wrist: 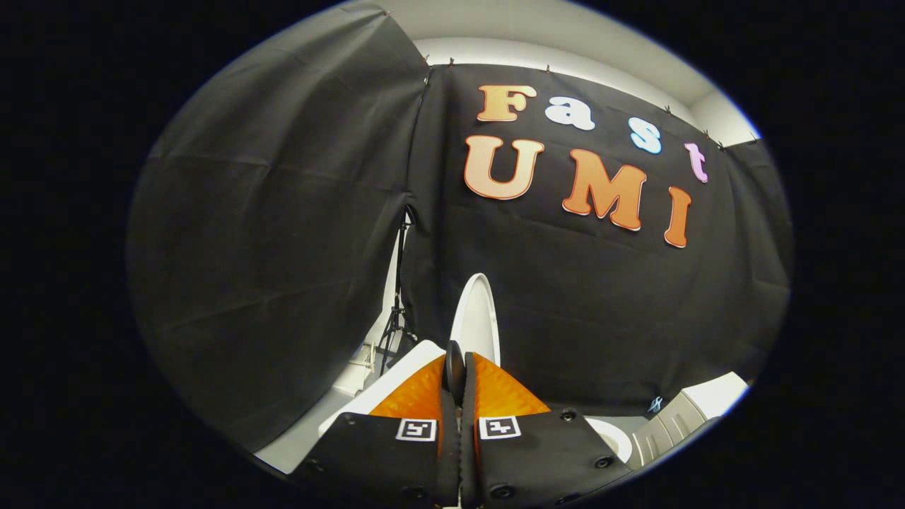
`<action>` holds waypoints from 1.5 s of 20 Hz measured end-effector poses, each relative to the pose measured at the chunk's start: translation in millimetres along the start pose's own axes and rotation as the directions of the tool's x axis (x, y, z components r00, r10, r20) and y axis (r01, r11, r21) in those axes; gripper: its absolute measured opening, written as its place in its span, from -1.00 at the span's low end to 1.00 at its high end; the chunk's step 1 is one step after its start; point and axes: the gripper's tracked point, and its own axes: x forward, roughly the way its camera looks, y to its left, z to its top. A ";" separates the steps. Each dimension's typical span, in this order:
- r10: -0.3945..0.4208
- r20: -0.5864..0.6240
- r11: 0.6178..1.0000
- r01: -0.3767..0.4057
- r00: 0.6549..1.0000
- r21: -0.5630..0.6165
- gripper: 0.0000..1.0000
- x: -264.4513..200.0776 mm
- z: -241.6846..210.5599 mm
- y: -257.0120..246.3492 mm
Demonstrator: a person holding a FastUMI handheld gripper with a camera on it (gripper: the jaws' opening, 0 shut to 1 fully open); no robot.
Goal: Open the toilet lid.
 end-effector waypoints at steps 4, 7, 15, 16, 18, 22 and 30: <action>-0.018 0.015 0.999 0.018 1.000 -0.036 -0.78 -0.9 -2.4 -2.9; 0.003 0.055 1.000 -0.004 0.999 0.011 -0.60 -4.2 6.4 -1.6; 0.127 0.212 0.990 -0.136 0.969 0.029 0.36 -32.2 74.2 4.2; 0.127 0.237 0.990 -0.139 0.963 0.034 0.48 -40.0 85.0 -4.1; 0.109 0.265 0.988 -0.133 0.958 0.073 0.71 -49.7 103.0 -32.8; 0.016 0.263 0.982 -0.064 0.965 0.176 0.95 -70.6 112.4 -116.8; -0.185 0.179 0.959 0.137 0.966 0.247 0.94 -105.2 51.1 -285.4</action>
